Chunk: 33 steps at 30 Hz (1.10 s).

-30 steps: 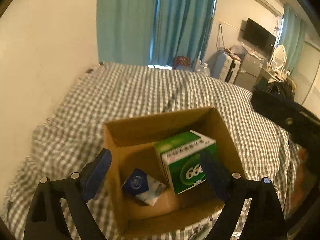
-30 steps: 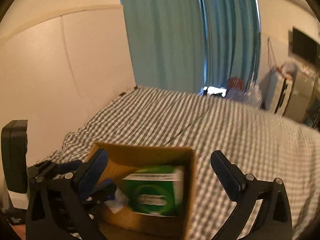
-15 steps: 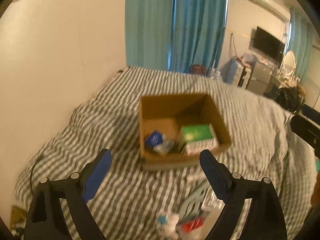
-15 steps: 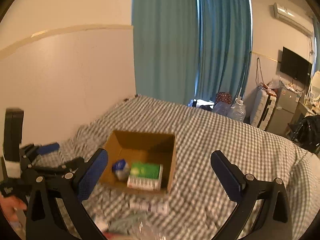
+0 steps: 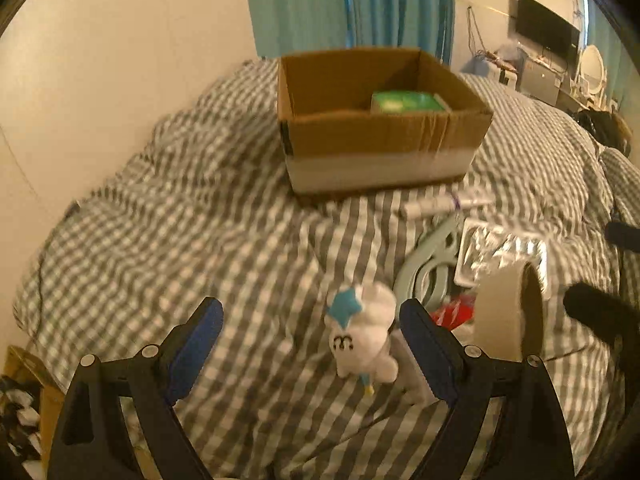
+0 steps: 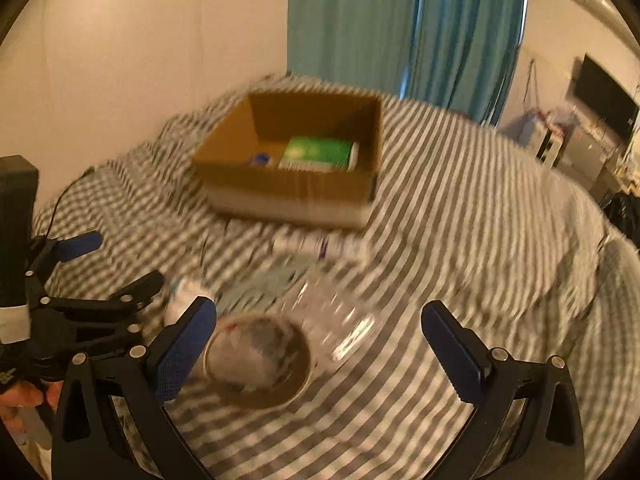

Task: Organize objects
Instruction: 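Grasp the white figurine with the left tool while the right tool grasps the tape roll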

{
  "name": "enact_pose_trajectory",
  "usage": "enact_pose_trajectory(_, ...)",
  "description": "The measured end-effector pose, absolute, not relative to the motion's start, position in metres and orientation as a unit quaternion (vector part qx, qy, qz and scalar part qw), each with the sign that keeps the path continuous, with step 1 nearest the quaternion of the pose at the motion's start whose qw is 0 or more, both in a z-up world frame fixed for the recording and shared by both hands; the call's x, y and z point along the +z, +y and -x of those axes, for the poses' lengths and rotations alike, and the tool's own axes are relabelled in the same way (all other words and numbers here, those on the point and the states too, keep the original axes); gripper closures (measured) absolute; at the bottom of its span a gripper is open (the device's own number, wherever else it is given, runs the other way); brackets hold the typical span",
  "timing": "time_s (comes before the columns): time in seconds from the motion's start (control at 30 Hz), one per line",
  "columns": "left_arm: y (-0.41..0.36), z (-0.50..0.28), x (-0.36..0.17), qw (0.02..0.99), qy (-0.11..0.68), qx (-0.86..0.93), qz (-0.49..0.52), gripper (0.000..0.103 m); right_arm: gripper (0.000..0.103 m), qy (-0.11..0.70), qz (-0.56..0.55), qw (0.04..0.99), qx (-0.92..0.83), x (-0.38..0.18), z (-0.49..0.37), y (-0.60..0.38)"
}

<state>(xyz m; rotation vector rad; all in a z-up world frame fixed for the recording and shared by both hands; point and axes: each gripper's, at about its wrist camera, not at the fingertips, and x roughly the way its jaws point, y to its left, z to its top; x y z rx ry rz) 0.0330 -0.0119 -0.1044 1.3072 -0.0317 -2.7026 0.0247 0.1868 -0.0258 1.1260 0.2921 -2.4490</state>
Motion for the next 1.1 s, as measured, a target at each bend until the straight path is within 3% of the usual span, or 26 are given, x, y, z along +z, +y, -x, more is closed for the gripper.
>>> enact_pose_trajectory(0.4, -0.019, -0.018, -0.137, 0.037, 0.015, -0.882, -0.469, 0.010, 0.001, 0.102, -0.475, 0.247, -0.838, -0.086, -0.021, 0.162)
enact_pose_trajectory(0.47, -0.025, -0.012, -0.142, 0.028, 0.039, -0.879, -0.475, 0.010, 0.004, 0.093, -0.486, 0.252, -0.831, -0.093, -0.017, 0.163)
enact_pose_trajectory(0.57, -0.032, -0.003, -0.149, 0.015, 0.073, -0.873, -0.483, 0.010, 0.017, 0.067, -0.506, 0.274, -0.815, -0.102, -0.011, 0.165)
enact_pose_trajectory(0.8, -0.026, 0.018, -0.165, -0.005, 0.082, -0.859, -0.505, 0.012, 0.018, 0.083, -0.475, 0.275, -0.832, -0.077, -0.015, 0.172)
enact_pose_trajectory(0.87, -0.026, 0.018, -0.172, -0.018, 0.092, -0.853, -0.514, 0.020, 0.018, 0.086, -0.462, 0.266, -0.842, -0.069, -0.016, 0.178)
enact_pose_trajectory(0.93, -0.026, 0.017, -0.172, -0.035, 0.105, -0.851, -0.513, 0.035, 0.018, 0.082, -0.454, 0.260, -0.848, -0.061, -0.015, 0.185)
enact_pose_trajectory(0.97, -0.024, 0.015, -0.169, -0.041, 0.103, -0.854, -0.509, 0.047, 0.018, 0.078, -0.452, 0.257, -0.851, -0.058, -0.014, 0.190)
enact_pose_trajectory(1.1, -0.019, 0.008, -0.164, -0.042, 0.094, -0.858, -0.504, 0.049, 0.018, 0.074, -0.444, 0.247, -0.858, -0.050, -0.018, 0.203)
